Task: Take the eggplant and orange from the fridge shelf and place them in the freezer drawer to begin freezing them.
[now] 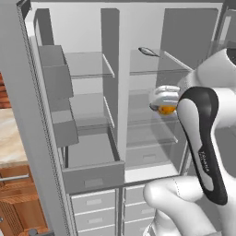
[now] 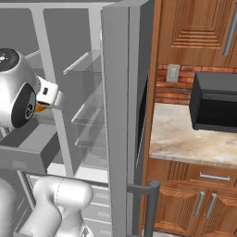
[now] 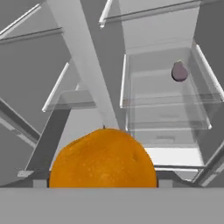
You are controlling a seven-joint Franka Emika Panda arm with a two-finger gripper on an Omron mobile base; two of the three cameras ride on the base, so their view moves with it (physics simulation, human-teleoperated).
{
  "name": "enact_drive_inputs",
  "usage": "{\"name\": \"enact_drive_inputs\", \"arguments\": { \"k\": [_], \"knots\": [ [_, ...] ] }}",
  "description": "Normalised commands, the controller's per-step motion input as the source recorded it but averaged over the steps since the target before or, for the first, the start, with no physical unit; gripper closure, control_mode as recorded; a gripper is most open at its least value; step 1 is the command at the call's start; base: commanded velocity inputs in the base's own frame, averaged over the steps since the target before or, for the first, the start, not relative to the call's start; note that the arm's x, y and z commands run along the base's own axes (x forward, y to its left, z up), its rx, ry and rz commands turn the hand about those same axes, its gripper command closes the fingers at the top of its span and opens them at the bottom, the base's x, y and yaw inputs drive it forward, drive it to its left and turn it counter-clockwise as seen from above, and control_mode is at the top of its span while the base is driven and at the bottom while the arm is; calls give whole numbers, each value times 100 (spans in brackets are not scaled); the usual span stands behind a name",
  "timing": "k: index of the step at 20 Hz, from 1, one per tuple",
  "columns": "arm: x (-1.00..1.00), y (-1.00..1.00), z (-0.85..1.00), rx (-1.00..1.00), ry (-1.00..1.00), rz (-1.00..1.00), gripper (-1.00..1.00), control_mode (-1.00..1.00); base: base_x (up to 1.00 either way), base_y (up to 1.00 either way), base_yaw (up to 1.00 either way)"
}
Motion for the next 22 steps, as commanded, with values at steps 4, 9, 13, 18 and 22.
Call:
{"name": "enact_drive_inputs", "arguments": {
  "k": [4, 9, 13, 18, 22],
  "knots": [
    [-1, 77, -54, -7, 36, 24, 100, -100, 0, 0, 0],
    [2, 62, -28, 0, 35, 16, 100, -100, 0, 0, 0],
    [10, 44, -45, -3, 25, 14, 100, -100, 0, 0, 0],
    [4, 33, -37, -5, 11, 9, 100, -100, 0, 0, 0],
    [30, 17, -50, -14, 2, 3, 100, -100, 0, 0, 0]
  ]
}}
